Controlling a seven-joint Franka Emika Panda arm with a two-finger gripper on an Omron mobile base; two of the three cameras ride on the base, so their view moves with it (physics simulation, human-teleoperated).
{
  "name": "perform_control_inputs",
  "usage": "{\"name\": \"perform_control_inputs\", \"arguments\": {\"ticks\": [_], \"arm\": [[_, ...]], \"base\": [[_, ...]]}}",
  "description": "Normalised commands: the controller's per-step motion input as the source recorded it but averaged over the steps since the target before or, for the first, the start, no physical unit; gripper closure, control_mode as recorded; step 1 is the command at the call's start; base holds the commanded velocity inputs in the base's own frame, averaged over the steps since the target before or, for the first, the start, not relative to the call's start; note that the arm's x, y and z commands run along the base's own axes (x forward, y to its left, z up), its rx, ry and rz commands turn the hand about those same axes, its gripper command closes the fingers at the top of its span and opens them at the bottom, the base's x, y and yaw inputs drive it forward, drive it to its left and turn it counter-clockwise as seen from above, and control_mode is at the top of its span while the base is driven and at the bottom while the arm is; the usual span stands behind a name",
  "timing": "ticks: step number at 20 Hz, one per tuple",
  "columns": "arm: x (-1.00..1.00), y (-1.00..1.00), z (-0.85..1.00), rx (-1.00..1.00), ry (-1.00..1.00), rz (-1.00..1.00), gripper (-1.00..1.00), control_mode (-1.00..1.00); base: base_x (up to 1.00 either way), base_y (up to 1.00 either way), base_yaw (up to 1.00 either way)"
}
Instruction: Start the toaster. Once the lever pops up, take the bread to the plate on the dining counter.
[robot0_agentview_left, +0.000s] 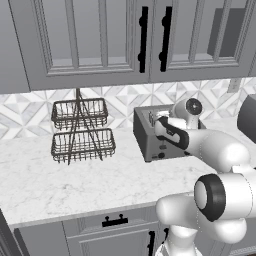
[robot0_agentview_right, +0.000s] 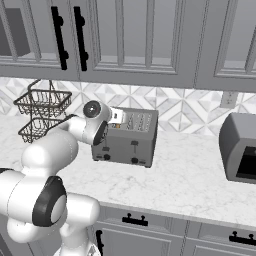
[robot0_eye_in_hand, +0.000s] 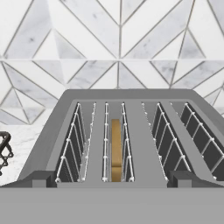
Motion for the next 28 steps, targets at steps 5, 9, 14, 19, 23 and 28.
{"name": "perform_control_inputs", "arguments": {"ticks": [5, 9, 14, 19, 23, 28], "arm": [[0.00, 0.00, 0.00, 0.00, 0.00, 0.00, -1.00, -1.00], [0.00, 0.00, 0.00, 0.00, 0.00, 0.00, -1.00, -1.00], [0.00, 0.00, 0.00, 0.00, 0.00, 0.00, -1.00, -1.00], [0.00, 0.00, 0.00, 0.00, 0.00, 0.00, -1.00, -1.00], [0.00, 0.00, 0.00, 0.00, 0.00, 0.00, -1.00, -1.00], [0.00, 0.00, 0.00, 0.00, 0.00, 0.00, -1.00, -1.00]], "base": [[0.00, 0.00, 0.00], [0.00, 0.00, 0.00], [0.00, 0.00, 0.00], [0.00, 0.00, 0.00], [0.00, 0.00, 0.00], [0.00, 0.00, 0.00]]}}
